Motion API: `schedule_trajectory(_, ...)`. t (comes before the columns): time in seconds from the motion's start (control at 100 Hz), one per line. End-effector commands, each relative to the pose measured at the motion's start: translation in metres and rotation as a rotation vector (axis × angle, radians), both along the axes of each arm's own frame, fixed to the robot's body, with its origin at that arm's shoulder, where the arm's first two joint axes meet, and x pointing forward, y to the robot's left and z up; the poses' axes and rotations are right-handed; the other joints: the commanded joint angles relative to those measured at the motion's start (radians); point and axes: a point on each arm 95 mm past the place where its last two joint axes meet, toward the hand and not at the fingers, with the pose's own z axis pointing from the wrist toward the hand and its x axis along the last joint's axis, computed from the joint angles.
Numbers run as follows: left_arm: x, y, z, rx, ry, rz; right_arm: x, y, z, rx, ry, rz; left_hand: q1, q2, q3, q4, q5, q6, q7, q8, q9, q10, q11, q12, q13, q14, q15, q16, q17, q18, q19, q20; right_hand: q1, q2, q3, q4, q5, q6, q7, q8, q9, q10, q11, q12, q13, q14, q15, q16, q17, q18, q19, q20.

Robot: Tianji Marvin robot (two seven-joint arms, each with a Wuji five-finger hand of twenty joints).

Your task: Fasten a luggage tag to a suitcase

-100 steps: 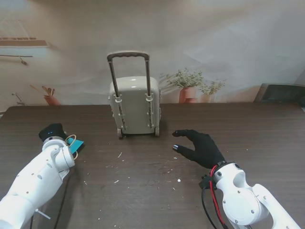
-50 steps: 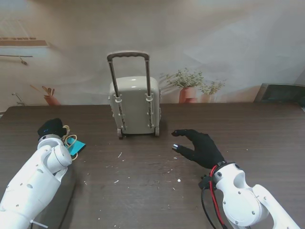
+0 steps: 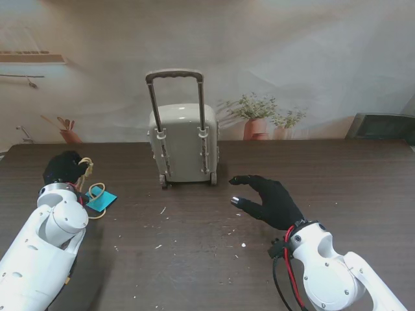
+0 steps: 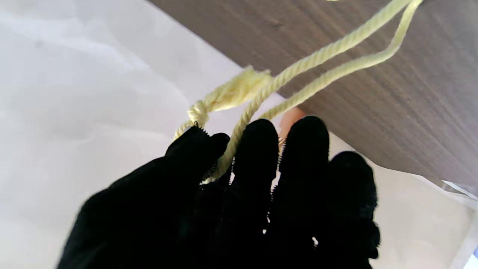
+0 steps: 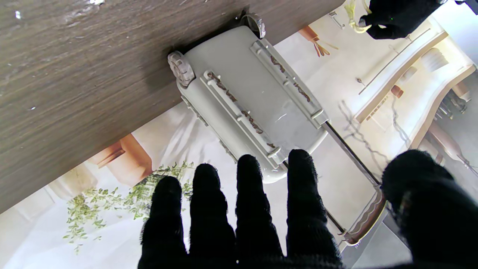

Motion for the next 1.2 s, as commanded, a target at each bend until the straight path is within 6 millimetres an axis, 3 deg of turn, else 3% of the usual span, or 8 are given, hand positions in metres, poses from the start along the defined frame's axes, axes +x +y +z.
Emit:
schedule_trajectory(0.0, 0.000, -0.012, 0.016, -0.018, -0.049, -0.046, -0.002, 0.004, 0.001, -0.002, 0.003, 0.027, 0.013, -0.019, 0.009, -0.008, 0.016, -0.045, 0.011, -0.018, 0.017, 0.042, -0.005, 0.029, 0.016, 0.061, -0.004, -0.004, 0.005, 0.005, 0.049, 0.017, -0.012, -0.002, -0.005, -0.016, 0.027, 0.003, -0.005, 0.002, 0.023, 0.005, 0.001, -0.002, 0.017, 0.005, 0.006, -0.002, -0.001, -0.003, 0.006, -0.014)
schedule_trajectory(0.33, -0.029, -0.052, 0.092, -0.061, -0.301, -0.238, -0.003, 0.009, 0.003, 0.013, 0.000, 0.056, 0.038, 0.001, -0.041, 0.005, 0.001, -0.028, 0.025, -0.049, 0.001, 0.052, 0.007, 0.021, 0.006, 0.076, 0.004, 0.004, -0.015, 0.014, 0.065, 0.047, -0.015, -0.002, -0.007, -0.016, 0.047, 0.004, -0.005, 0.002, 0.077, 0.011, 0.007, -0.001, 0.067, 0.020, 0.028, 0.006, 0.030, 0.015, 0.026, -0.012)
schedule_trajectory(0.54, -0.049, -0.078, 0.130, -0.085, -0.427, -0.317, -0.004, 0.007, 0.003, 0.015, -0.010, 0.053, 0.046, 0.002, -0.049, 0.009, 0.004, -0.013, 0.021, -0.057, 0.001, 0.061, 0.007, 0.016, 0.010, 0.091, -0.005, 0.001, -0.014, 0.027, 0.061, 0.053, -0.014, -0.002, -0.005, -0.016, 0.054, 0.004, -0.008, 0.001, 0.099, 0.013, 0.007, -0.001, 0.083, 0.022, 0.036, 0.010, 0.036, 0.019, 0.037, -0.013)
schedule_trajectory(0.96, -0.078, -0.123, 0.177, -0.070, -0.585, -0.432, -0.006, 0.005, 0.007, 0.033, -0.022, 0.058, 0.064, -0.002, -0.061, 0.018, 0.016, 0.004, 0.007, -0.075, 0.007, 0.078, -0.002, 0.004, 0.020, 0.114, -0.022, -0.006, -0.009, 0.047, 0.050, 0.057, -0.008, -0.009, 0.005, -0.017, 0.057, 0.004, -0.008, 0.002, 0.143, 0.022, 0.023, 0.008, 0.135, 0.039, 0.065, 0.023, 0.069, 0.044, 0.083, -0.009)
schedule_trajectory(1.19, -0.091, -0.154, 0.198, -0.088, -0.656, -0.518, -0.003, 0.008, 0.011, 0.036, -0.026, 0.069, 0.068, 0.000, -0.070, 0.021, 0.020, 0.008, 0.002, -0.081, 0.009, 0.080, -0.005, 0.001, 0.022, 0.116, -0.023, -0.006, -0.007, 0.051, 0.048, 0.059, 0.000, -0.050, 0.045, -0.019, 0.077, 0.007, 0.005, 0.006, 0.208, 0.034, 0.089, 0.038, 0.255, 0.071, 0.164, 0.083, 0.157, 0.120, 0.236, 0.046)
